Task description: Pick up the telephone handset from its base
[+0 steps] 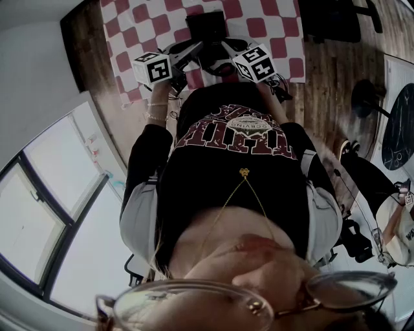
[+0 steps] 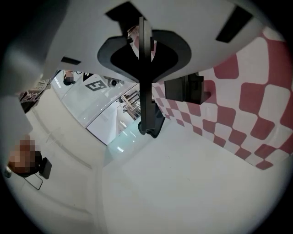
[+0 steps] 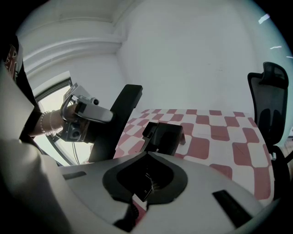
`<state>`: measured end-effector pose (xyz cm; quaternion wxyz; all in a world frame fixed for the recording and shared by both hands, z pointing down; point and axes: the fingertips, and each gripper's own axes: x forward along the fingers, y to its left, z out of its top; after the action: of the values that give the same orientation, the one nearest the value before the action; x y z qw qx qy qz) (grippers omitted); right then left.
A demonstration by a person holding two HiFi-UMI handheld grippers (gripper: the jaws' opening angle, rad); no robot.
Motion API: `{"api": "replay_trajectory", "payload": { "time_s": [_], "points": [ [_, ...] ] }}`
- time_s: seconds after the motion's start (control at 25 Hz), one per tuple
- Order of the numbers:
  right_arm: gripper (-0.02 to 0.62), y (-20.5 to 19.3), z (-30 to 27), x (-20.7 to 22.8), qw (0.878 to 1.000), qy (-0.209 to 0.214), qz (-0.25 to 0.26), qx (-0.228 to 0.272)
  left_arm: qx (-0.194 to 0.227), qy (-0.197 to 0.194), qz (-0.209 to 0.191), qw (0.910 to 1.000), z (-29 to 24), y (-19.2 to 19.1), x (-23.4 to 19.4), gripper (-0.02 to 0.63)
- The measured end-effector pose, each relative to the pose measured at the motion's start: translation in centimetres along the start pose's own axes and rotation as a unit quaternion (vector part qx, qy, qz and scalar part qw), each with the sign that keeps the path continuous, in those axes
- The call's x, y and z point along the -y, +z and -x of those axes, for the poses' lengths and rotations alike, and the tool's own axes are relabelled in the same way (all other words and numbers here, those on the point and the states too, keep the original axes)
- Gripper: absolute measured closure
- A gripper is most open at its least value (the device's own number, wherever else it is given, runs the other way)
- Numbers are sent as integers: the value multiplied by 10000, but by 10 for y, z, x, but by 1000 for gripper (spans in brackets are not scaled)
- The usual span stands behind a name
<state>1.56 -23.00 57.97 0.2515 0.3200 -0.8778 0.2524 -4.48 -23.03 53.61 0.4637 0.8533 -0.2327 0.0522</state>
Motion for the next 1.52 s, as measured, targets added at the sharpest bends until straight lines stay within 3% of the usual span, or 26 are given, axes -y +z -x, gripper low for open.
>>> {"api": "replay_trajectory", "payload": {
  "time_s": [1.52],
  "points": [
    [575,16,-12,-8,9993,249,243,113,742,-100,62,9972,36,21,26,525]
  ]
}}
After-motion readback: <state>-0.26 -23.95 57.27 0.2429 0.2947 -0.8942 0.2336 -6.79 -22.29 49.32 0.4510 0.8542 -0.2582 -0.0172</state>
